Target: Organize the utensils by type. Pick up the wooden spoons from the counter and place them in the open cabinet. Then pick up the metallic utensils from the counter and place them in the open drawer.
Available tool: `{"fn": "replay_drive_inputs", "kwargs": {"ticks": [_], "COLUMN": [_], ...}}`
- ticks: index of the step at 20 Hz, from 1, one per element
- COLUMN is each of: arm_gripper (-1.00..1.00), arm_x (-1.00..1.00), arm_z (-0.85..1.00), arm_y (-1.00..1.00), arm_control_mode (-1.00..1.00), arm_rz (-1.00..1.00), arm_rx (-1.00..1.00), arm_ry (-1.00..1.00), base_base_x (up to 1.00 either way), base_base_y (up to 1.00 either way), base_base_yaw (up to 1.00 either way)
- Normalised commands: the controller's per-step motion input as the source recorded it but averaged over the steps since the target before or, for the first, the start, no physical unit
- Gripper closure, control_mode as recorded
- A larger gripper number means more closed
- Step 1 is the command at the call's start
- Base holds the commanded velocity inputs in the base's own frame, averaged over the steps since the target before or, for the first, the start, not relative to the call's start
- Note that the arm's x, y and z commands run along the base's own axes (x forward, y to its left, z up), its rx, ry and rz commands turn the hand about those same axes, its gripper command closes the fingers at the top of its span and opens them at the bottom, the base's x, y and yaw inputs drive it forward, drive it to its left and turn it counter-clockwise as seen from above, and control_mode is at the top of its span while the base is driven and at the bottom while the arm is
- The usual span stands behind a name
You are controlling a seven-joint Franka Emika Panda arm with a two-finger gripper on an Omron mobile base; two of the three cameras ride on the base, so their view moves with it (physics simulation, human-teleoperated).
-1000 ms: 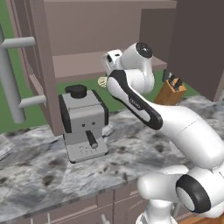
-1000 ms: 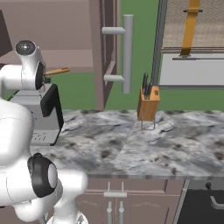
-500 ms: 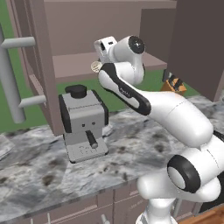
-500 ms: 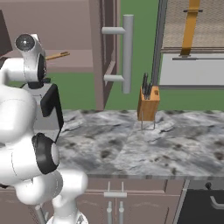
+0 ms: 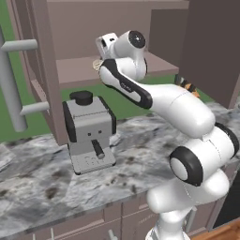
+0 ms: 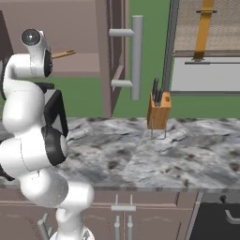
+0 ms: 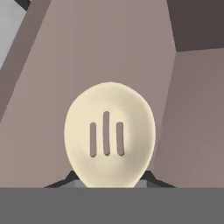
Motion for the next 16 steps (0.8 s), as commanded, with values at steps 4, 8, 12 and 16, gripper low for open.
{"fn": "replay_drive_inputs", "kwargs": {"ticks": [4,8,12,16], "arm_gripper": [1.00,1.00,1.00,1.00], "arm_x": [0.53,0.46,0.40,0.24], "arm_z": [0.00,-0.02,-0.22,-0.41], "arm_y": [0.28,0.36,0.32,0.28], "arm_control_mode": [-1.00,-1.00,-1.00,-1.00], "arm_rz": [0.00,0.00,0.00,0.00], "arm_rx": [0.00,0.00,0.00,0.00], "arm_ry": [0.00,0.00,-0.01,-0.02], "base_base_x": [0.00,0.00,0.00,0.00], "base_base_y": [0.00,0.00,0.00,0.00], "base_base_yaw": [0.00,0.00,0.00,0.00]}}
